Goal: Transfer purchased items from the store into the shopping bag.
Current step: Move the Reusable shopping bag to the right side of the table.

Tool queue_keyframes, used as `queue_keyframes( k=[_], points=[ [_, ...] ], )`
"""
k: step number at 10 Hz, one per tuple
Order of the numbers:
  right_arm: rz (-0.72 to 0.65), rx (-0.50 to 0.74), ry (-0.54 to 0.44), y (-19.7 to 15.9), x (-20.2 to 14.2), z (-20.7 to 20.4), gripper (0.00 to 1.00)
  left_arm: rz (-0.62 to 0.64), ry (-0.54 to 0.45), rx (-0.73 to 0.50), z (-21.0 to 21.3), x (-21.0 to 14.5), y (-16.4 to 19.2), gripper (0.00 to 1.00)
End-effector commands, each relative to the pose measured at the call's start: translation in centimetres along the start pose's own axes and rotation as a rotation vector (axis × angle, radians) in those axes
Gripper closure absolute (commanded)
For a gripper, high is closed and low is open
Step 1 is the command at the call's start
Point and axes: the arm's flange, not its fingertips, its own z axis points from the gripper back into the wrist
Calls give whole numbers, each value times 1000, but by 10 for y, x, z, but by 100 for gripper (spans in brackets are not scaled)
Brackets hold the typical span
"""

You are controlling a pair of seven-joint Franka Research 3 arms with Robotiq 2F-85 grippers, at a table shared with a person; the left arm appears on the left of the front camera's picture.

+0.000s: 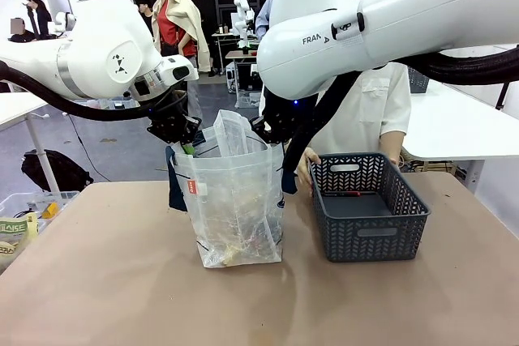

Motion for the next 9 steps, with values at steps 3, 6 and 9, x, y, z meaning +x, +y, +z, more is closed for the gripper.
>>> queue_keyframes(
  k=[3, 6, 9],
  points=[
    [-7, 3, 2, -1, -1, -1, 100, 1, -1, -6, -1, -2, -1, 100],
    [-7, 3, 2, -1, -1, -1, 100, 1, -1, -6, -1, -2, -1, 100],
    [-7, 3, 2, -1, -1, -1, 100, 1, -1, -6, -1, -2, -1, 100]
  ],
)
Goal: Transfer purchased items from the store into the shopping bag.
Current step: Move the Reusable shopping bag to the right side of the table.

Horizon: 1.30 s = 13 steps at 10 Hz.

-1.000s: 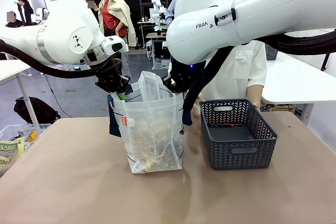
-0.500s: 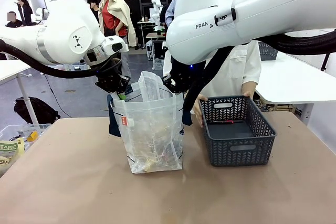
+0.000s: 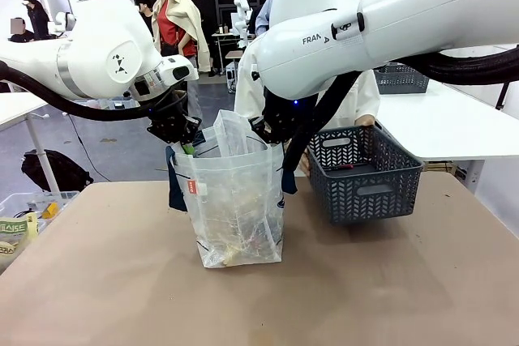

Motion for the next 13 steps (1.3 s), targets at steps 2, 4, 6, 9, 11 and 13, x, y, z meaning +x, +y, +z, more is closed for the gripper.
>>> queue_keyframes(
  k=[2, 4, 6, 9, 11, 13],
  points=[
    [-7, 3, 2, -1, -1, -1, 100, 1, -1, -6, -1, -2, -1, 100],
    [-7, 3, 2, -1, -1, -1, 100, 1, -1, -6, -1, -2, -1, 100],
    [-7, 3, 2, -1, -1, -1, 100, 1, -1, -6, -1, -2, -1, 100],
    [-7, 3, 2, -1, -1, -1, 100, 1, -1, -6, -1, -2, -1, 100],
    [-7, 3, 2, -1, -1, -1, 100, 1, -1, -6, -1, -2, -1, 100],
    [-7, 3, 2, -1, -1, -1, 100, 1, -1, -6, -1, -2, -1, 100]
  ],
)
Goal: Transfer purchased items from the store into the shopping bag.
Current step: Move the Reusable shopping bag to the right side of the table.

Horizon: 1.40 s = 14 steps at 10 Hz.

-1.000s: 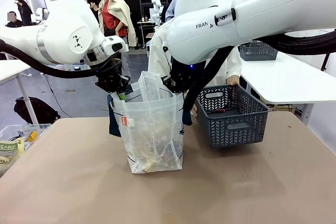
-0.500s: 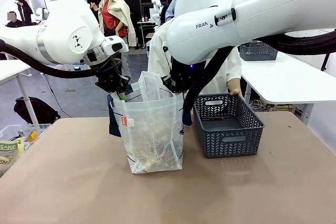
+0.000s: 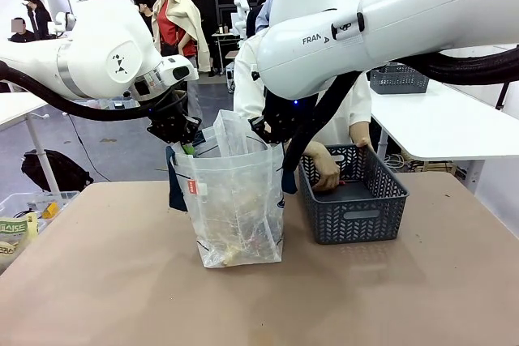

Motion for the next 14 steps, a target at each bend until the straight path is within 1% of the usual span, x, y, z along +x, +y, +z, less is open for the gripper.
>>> queue_keyframes(
  k=[1, 14],
  points=[
    [-7, 3, 2, -1, -1, -1, 100, 1, -1, -6, -1, -2, -1, 100],
    [-7, 3, 2, -1, -1, -1, 100, 1, -1, -6, -1, -2, -1, 100]
  ],
)
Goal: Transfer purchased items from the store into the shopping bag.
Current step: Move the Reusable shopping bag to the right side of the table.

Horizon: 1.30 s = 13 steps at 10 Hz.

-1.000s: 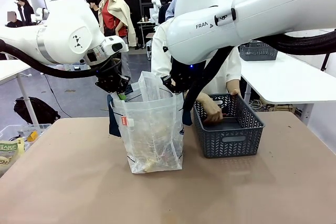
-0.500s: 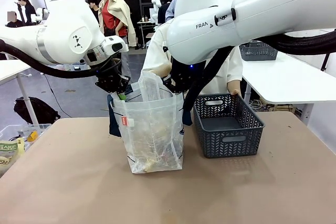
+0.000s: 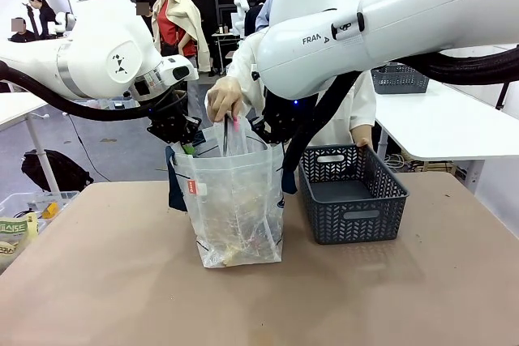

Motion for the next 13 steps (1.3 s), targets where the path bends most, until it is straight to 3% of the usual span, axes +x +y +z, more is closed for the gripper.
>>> queue_keyframes(
  k=[1, 8, 10, 11, 13],
  points=[
    [-7, 3, 2, -1, -1, -1, 100, 1, -1, -6, -1, -2, -1, 100],
    [0, 0, 0, 0, 0, 0, 100, 0, 0, 0, 0, 0, 0, 100],
    [113, -64, 23, 17, 2, -1, 100, 19, 70, -101, -8, 13, -14, 100],
    [177, -69, 39, 24, 1, -2, 100, 72, 133, -140, -13, 14, -18, 100],
    [297, -27, 92, 36, 3, -9, 100, 138, 156, -246, -16, 16, -17, 100]
  ],
)
